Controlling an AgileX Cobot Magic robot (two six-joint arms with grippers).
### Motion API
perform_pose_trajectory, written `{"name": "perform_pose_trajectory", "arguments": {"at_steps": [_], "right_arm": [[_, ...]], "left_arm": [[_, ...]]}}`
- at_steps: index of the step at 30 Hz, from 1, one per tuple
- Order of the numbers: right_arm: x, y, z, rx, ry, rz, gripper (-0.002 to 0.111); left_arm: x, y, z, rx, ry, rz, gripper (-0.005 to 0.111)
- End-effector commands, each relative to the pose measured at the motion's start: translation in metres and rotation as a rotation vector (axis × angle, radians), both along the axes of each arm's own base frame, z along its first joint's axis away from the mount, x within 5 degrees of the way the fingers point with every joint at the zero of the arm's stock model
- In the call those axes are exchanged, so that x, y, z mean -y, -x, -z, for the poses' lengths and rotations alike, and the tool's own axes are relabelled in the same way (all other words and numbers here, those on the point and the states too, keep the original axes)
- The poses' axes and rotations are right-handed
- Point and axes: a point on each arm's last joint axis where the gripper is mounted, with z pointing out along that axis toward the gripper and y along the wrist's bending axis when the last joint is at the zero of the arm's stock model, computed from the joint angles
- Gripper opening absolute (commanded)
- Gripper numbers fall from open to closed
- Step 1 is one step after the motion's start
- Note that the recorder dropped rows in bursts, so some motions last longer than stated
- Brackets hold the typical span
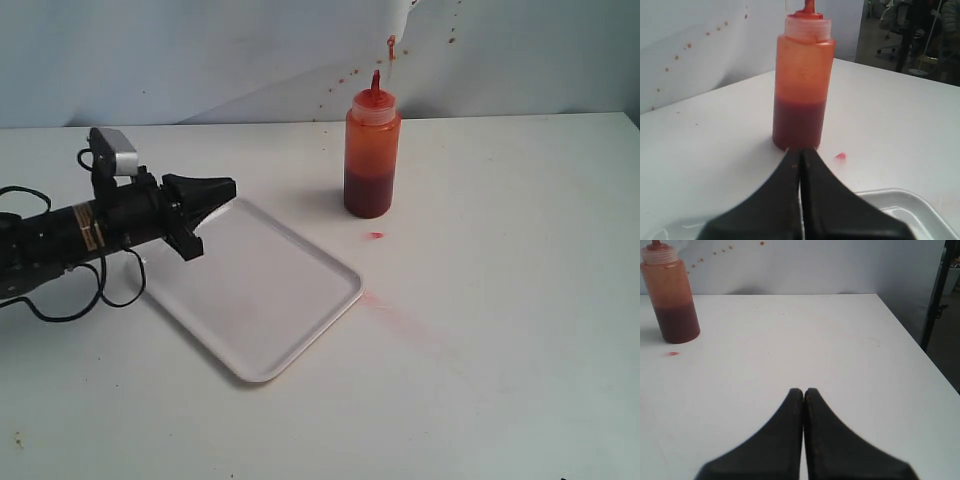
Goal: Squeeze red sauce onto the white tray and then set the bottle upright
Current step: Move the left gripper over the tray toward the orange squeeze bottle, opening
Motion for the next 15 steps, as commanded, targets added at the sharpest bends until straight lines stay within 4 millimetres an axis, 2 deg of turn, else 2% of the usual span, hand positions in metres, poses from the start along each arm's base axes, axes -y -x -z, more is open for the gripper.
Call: {"name": "perform_pose_trajectory", "arguments": {"at_steps": [1,7,15], "right_arm": [[0.000,0.000,0.001,0.003,-0.001,0.001,0.000],[0.000,0.000,0.001,0.003,-0.001,0.001,0.000],[0.000,0.000,0.001,0.003,-0.001,0.001,0.000]], "left_arm": [[0.013,-0.004,0.016,-0.006,0.001,0.034,0.000],[0.035,-0.008,0.038,-0.030,-0.001,0.089,0.000],[0.039,-0.010,0.045,-0.036,-0.001,0.098,0.000]]}}
